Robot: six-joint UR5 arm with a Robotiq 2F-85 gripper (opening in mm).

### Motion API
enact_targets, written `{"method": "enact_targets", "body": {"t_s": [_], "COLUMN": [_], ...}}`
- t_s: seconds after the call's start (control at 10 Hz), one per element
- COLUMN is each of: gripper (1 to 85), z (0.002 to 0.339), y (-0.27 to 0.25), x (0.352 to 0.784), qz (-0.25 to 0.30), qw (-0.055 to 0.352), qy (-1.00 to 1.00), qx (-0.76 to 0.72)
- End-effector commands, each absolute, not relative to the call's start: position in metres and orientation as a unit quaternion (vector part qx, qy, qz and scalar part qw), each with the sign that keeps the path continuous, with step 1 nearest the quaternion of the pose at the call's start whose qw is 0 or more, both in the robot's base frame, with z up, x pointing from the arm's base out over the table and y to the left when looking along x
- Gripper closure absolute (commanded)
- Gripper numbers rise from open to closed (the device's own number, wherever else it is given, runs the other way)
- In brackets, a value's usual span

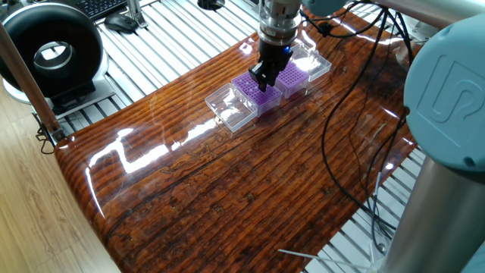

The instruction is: Transfer all small pipette tips from one holder to another

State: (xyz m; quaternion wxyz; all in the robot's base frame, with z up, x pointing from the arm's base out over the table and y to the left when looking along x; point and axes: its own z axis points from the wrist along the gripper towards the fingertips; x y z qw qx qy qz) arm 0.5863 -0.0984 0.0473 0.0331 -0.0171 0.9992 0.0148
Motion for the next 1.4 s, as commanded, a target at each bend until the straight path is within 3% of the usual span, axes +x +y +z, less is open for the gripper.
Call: {"method": "enact_targets", "body": {"t_s": [0.0,1.3], "gripper": [52.3,58.3], "z": [0.0456,0.0458], "y": [-0.0984,-0.099], "x": [0.5865,0.5848], "qz": [0.018,0.007], "qw": [0.038,0.038], "qy": [0.999,0.999], "qx": [-0.014,0.0]}}
